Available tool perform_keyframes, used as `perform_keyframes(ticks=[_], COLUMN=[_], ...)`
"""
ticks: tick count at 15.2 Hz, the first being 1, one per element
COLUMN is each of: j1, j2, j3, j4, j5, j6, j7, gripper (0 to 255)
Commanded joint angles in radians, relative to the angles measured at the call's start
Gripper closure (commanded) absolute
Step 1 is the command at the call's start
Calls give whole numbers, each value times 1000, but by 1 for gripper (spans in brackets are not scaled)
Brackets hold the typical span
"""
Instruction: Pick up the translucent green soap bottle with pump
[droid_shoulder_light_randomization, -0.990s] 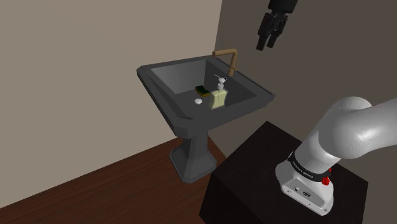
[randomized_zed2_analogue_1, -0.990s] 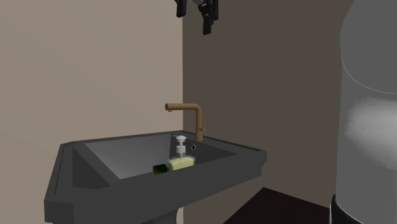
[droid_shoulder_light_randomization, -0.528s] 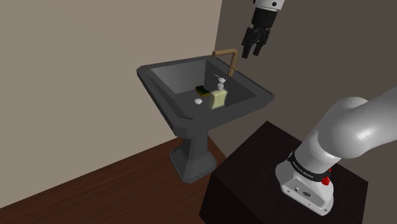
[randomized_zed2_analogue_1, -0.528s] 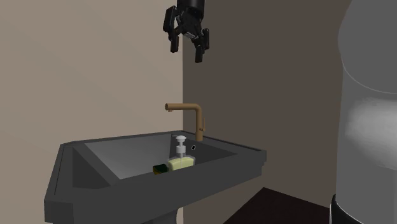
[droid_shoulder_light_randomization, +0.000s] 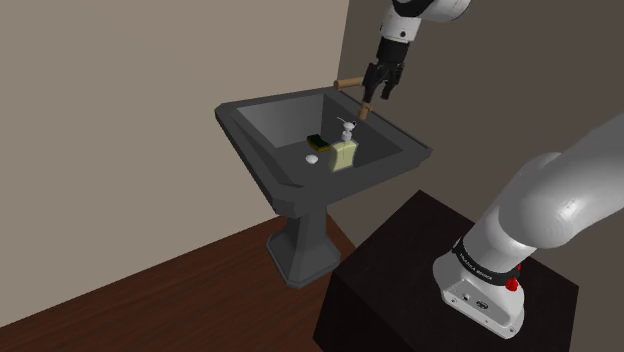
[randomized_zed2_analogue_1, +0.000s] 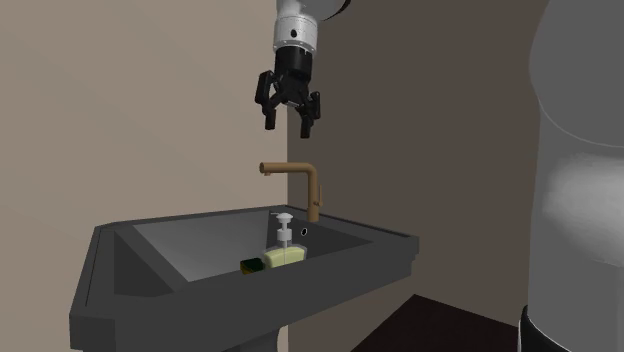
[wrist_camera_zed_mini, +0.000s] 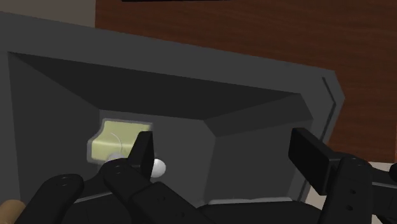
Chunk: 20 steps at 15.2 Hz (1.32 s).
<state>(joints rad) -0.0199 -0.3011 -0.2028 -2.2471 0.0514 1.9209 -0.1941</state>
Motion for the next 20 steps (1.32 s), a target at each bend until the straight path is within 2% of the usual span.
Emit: perform_keyframes(ticks=[1, 10, 20], j1=[-4, -34, -124], j2=[80, 411, 798], j3=[-19, -69, -64], j4=[29, 201, 515], j5=[14, 117, 247], j6=[48, 180, 217], j7=[-21, -113, -187], gripper=[0, 0, 0])
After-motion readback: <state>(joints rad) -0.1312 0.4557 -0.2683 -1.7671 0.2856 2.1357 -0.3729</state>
